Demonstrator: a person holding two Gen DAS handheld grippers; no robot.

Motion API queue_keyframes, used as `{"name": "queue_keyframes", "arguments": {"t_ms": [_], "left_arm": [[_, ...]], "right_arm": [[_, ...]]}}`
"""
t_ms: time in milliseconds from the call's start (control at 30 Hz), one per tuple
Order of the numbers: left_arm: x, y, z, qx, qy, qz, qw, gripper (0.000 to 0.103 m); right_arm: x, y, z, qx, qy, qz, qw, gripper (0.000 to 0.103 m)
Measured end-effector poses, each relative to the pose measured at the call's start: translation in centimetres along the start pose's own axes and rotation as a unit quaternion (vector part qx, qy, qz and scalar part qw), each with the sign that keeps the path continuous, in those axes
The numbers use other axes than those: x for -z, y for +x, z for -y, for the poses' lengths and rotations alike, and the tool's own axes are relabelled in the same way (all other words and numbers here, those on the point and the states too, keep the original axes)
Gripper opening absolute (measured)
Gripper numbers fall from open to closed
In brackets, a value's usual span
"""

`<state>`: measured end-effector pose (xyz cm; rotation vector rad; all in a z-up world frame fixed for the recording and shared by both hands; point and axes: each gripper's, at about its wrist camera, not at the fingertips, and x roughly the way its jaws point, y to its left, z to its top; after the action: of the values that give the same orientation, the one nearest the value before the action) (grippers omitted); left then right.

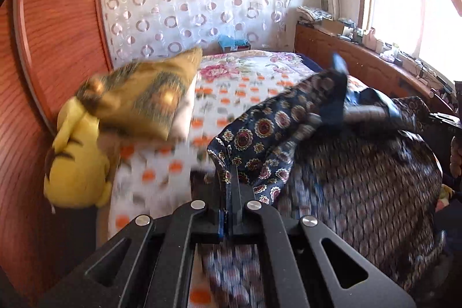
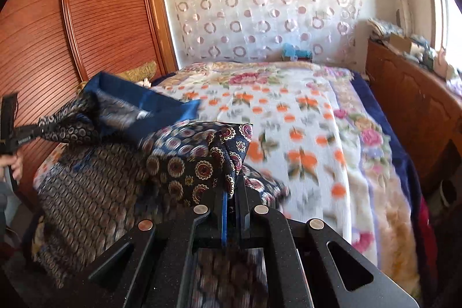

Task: Fold small clothes
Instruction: 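Lift the held shirt edge with both grippers and fold it over the body, then open both grippers to release the folded shirt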

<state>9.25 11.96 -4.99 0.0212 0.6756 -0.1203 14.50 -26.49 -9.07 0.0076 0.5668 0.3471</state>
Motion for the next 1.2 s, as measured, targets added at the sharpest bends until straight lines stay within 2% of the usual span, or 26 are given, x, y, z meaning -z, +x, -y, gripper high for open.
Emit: {"name": "queue_keyframes", "arguments": {"t_ms": [133,300,500,633,900,933,967,1033,1067,1100,1167,1200], "left_arm": [[3.5,-0.6,-0.4,0.005,-0.028,-0.013,0.9995,0.002],[6.3,-2.2,-1.5,0.002,-0.062,-0.015,0.998,0.002],[7.4,-3.2,-2.4,-0.008,-0.069,-0.016,0.9974,0.002],[7.5,-3.7,-2.5,-0.019,-0.07,-0.014,0.9973,0.002],[6.5,-5.7,-2.2,-0.028,-0.057,0.004,0.998,0.003],[6.4,-5.9,-2.1,-0.032,-0.054,0.004,0.998,0.011],[6.3,-6.2,-1.9,-0.038,-0.046,0.007,0.9982,0.024],[6.0,-6.8,-1.7,-0.051,-0.036,0.014,0.998,0.038],[5.9,-7.0,-1.7,-0.055,-0.033,0.018,0.9977,0.048],[5.8,-7.2,-1.7,-0.056,-0.033,0.021,0.9976,0.052],[5.7,-7.5,-1.7,-0.05,-0.033,0.025,0.9979,0.07],[5.7,-7.6,-1.7,-0.049,-0.032,0.027,0.9979,0.073]], "right_arm": [[4.1,-1.5,0.3,0.006,0.006,-0.03,1.0,0.003],[6.7,-3.8,0.5,0.01,0.028,-0.04,0.999,0.003],[7.6,-6.9,-0.1,0.003,0.02,-0.046,0.999,0.003],[7.7,-7.1,-0.3,-0.002,0.014,-0.072,0.997,0.003],[6.7,-7.6,-1.0,-0.002,-0.006,-0.095,0.995,0.003],[6.5,-7.5,-1.0,-0.003,-0.004,-0.096,0.995,0.003],[6.4,-7.6,-1.0,-0.002,-0.004,-0.096,0.995,0.003],[6.2,-7.9,-1.0,0.001,-0.007,-0.094,0.996,0.003],[6.0,-8.1,-1.1,0.002,-0.009,-0.093,0.996,0.004],[6.1,-8.3,-1.4,0.004,-0.012,-0.092,0.996,0.004],[5.9,-8.7,-1.9,0.007,-0.02,-0.091,0.996,0.006],[5.7,-8.9,-2.1,0.01,-0.027,-0.092,0.995,0.007]]}}
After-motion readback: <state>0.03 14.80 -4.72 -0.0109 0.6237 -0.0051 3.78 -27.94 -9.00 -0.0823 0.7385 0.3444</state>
